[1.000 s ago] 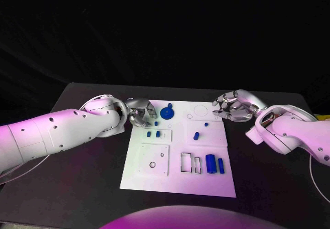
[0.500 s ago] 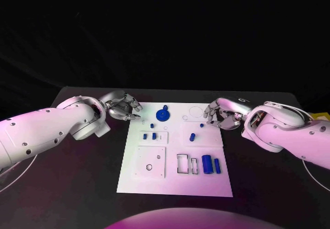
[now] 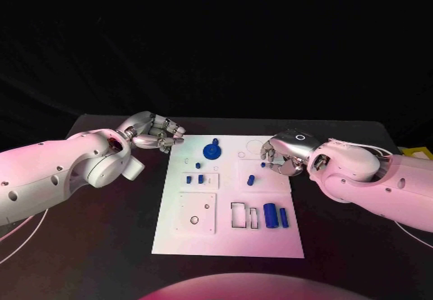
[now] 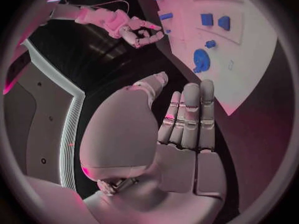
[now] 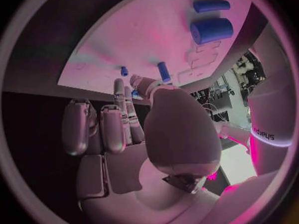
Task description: Assemble the parts on the task board
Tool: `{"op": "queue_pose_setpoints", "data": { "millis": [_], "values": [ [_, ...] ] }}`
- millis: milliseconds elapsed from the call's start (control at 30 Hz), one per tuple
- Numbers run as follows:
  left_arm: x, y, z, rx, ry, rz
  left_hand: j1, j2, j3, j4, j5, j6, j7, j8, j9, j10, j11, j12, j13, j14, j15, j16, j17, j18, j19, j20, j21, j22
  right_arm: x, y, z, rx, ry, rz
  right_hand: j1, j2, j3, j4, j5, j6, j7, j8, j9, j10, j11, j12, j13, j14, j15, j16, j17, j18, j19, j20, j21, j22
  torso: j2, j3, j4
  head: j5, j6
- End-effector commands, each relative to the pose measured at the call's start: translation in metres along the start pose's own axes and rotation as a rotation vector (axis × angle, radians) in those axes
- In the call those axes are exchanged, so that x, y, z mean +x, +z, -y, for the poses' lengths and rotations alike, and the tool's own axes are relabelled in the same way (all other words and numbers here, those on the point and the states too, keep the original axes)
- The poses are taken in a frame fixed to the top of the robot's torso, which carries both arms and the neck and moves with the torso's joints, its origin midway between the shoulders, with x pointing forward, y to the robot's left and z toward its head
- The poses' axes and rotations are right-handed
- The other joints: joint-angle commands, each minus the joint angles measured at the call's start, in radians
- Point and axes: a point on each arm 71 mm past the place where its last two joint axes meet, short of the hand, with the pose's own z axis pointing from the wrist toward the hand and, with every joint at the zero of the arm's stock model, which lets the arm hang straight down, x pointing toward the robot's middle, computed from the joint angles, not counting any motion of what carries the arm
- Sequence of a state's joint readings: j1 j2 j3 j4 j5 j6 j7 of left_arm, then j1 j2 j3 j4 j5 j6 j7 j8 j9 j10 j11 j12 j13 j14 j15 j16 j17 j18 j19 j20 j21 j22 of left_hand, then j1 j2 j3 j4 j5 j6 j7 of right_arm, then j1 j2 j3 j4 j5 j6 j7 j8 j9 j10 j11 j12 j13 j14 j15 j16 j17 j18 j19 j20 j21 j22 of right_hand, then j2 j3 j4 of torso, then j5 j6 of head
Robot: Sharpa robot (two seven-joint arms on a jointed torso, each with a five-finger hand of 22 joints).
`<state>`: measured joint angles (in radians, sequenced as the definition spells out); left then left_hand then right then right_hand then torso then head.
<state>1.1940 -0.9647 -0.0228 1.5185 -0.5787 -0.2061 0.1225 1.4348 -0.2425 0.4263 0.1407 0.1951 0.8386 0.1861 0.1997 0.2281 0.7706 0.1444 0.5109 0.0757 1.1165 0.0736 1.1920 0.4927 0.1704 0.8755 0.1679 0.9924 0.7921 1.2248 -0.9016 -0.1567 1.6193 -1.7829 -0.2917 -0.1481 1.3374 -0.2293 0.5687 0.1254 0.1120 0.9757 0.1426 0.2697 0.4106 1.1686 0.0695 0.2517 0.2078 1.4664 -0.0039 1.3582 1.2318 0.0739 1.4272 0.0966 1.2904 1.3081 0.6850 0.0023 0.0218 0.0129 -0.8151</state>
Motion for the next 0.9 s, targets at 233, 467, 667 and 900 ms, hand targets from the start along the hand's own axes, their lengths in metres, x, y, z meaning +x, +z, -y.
{"op": "queue_pose_setpoints", "data": {
  "millis": [233,467,667,900],
  "values": [
    [-0.005,-0.003,0.005,0.054,-0.152,0.055,0.011,0.003,0.002,0.005,0.005,0.000,0.009,0.006,-0.001,0.004,-0.002,0.006,0.001,0.001,-0.007,0.004,-0.001,0.015,0.006,0.000,-0.006,-0.001,0.004,0.005,-0.005,0.028,-0.091,0.002,-0.006,-0.007,0.008,-0.001,0.002,0.003,0.001,-0.011,-0.004,0.005,0.001,-0.015,-0.004,0.033,-0.003,0.004,0.000,-0.012,0.007,0.000,0.006,0.096,0.000,0.0007,-0.0008,-0.001,-0.005],
    [-0.005,-0.004,0.004,0.049,-0.157,0.050,0.012,0.004,0.003,0.006,0.005,0.000,0.010,0.006,-0.001,0.003,-0.001,0.006,0.000,0.001,-0.006,0.004,-0.002,0.015,0.006,0.000,-0.006,-0.002,0.010,0.008,-0.005,0.031,-0.092,-0.013,0.001,-0.004,0.016,-0.006,0.005,0.004,0.001,-0.014,-0.005,0.006,0.001,-0.021,-0.004,0.034,-0.003,0.006,0.003,-0.013,0.009,0.000,0.009,0.099,0.001,0.0018,-0.0002,-0.002,-0.008],
    [-0.005,-0.004,0.004,0.046,-0.159,0.046,0.013,0.004,0.003,0.006,0.005,0.000,0.011,0.006,-0.001,0.002,-0.001,0.006,0.000,0.000,-0.006,0.004,-0.002,0.015,0.007,0.000,-0.006,-0.002,0.017,0.010,-0.005,0.033,-0.089,-0.025,0.009,-0.003,0.025,-0.014,0.019,0.006,0.002,-0.018,-0.007,0.010,0.002,-0.028,-0.005,0.033,-0.003,0.006,0.003,-0.013,0.009,0.001,0.010,0.101,0.001,0.0023,-0.0011,0.001,-0.012],
    [-0.005,-0.005,0.004,0.043,-0.159,0.042,0.015,0.004,0.004,0.006,0.005,-0.001,0.012,0.005,-0.002,-0.002,0.000,0.006,0.000,0.000,-0.006,0.004,-0.003,0.014,0.007,0.000,-0.006,-0.002,0.020,0.013,-0.004,0.035,-0.088,-0.025,0.019,0.000,0.038,-0.024,0.018,0.009,0.003,-0.021,-0.008,0.013,0.002,-0.035,-0.005,0.033,-0.003,0.007,0.004,-0.013,0.008,0.001,0.011,0.102,0.000,0.0024,-0.0009,0.001,-0.014]
  ]
}}
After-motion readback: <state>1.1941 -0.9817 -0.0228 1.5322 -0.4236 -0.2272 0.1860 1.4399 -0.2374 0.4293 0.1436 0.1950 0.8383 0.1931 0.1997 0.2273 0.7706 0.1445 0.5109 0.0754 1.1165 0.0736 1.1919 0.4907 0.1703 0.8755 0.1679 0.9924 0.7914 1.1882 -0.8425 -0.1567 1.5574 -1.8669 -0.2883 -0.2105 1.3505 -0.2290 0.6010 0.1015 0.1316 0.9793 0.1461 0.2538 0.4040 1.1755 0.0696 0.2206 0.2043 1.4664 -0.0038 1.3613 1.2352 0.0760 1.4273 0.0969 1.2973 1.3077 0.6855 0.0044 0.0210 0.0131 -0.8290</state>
